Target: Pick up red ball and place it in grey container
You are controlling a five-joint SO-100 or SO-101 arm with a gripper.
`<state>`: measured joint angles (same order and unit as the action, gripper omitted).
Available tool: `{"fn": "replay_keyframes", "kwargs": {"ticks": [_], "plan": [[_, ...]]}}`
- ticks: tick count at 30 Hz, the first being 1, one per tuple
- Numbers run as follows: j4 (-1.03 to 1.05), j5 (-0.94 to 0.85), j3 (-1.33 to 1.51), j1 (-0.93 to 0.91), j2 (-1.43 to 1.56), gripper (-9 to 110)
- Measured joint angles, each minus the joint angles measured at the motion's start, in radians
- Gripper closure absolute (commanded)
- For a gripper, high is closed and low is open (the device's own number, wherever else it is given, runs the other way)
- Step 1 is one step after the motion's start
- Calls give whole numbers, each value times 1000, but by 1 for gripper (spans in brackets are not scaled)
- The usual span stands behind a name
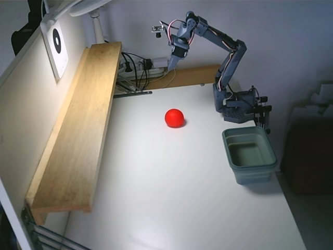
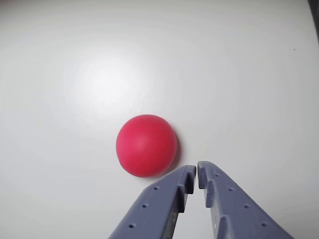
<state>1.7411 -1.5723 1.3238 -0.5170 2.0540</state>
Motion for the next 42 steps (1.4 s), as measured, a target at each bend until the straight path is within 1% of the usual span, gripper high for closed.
{"fn": "replay_keyframes", "kwargs": {"ticks": [4, 5, 21, 29, 42], "plan": [[0, 0, 0, 0, 0, 104], [0, 0, 0, 0, 0, 63], [0, 0, 0, 0, 0, 63], [0, -2, 0, 44, 0, 63], [0, 0, 0, 44, 0, 63]]}}
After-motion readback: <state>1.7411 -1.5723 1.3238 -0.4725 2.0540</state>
